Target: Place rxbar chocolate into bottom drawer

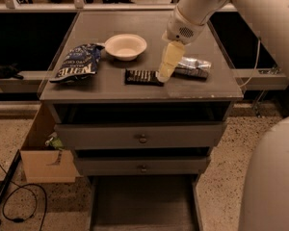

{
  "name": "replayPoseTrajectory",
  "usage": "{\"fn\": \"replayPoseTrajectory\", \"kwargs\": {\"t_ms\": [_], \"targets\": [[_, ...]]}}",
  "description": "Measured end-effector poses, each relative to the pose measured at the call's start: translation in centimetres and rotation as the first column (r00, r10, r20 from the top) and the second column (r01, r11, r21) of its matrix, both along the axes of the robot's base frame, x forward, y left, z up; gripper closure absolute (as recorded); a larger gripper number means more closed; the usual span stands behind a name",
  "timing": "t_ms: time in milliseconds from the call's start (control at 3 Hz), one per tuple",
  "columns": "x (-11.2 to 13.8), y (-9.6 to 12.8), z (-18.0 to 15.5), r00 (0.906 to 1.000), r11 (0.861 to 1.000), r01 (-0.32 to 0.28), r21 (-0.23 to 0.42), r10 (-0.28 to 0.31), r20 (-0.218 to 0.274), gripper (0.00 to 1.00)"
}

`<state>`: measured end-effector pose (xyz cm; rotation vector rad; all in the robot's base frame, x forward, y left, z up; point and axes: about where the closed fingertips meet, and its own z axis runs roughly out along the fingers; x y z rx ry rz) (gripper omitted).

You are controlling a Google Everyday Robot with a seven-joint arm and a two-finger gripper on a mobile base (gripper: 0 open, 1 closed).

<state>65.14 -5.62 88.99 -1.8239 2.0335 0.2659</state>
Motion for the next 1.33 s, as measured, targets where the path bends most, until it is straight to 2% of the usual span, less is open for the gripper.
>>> {"fn": "replayPoseTrajectory", "kwargs": {"t_ms": [333, 1000, 1333], "targets": [[0.3, 1.0, -1.8, 0.9994, 1.0, -0.016, -0.014, 0.016, -0.031, 0.0], [-1.0, 2.8, -4.6, 0.9952, 0.998, -0.056, -0.042, 0.053, -0.083, 0.0], [0.5, 4.3, -5.3, 0.9927, 0.994, -0.084, -0.068, 0.077, -0.093, 0.0]]}}
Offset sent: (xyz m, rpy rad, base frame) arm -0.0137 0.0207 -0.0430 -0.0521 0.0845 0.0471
